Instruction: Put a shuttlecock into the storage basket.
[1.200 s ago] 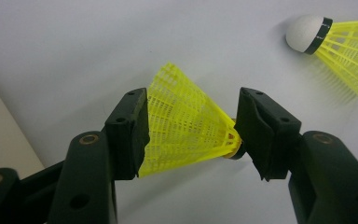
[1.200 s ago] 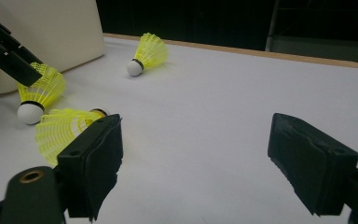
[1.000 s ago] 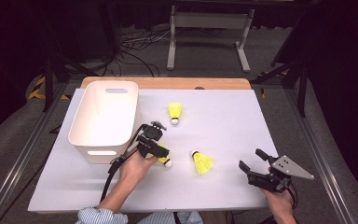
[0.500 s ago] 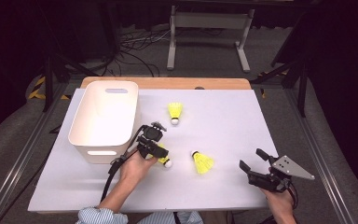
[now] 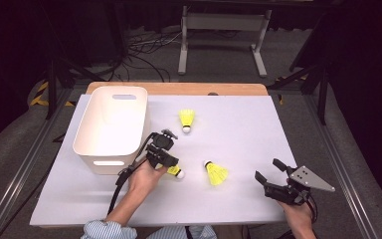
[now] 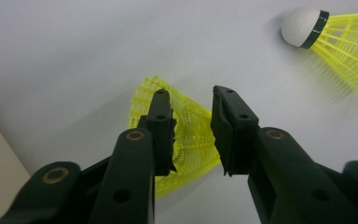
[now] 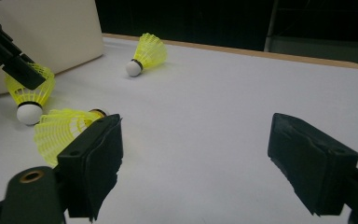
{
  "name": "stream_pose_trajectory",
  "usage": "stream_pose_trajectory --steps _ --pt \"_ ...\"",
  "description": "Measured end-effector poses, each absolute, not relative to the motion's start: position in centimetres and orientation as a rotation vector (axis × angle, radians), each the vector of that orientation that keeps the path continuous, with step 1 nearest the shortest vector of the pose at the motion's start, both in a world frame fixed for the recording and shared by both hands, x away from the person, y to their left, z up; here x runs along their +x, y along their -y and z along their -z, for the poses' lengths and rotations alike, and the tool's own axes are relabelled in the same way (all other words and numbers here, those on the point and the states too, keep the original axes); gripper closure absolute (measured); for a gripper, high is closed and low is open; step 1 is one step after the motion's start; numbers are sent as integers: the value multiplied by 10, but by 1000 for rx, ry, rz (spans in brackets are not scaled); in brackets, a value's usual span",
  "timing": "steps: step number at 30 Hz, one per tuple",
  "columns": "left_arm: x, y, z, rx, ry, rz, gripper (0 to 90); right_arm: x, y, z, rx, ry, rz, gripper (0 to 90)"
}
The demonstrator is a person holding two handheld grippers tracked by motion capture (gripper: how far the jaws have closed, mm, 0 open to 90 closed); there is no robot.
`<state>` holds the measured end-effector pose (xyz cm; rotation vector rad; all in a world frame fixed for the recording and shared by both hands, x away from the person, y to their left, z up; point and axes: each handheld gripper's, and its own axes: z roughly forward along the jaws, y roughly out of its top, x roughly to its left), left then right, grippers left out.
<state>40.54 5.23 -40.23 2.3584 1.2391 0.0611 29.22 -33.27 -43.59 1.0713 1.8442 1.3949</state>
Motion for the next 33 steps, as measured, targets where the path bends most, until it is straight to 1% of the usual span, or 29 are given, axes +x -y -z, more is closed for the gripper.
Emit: stream_pose_trajectory --steps 9,16,22,33 --pt "403 -52 400 2367 -1210 -42 794 292 332 436 1073 -1845 -1394 186" --pt "401 -48 394 2359 -1167 -1 865 292 332 436 1073 -1845 -1393 186" --pt "402 -47 392 2344 -1144 50 886 292 333 436 1072 -1841 -1393 186" --pt "399 -43 389 2355 -1111 51 891 292 333 436 1072 -1840 -1394 186"
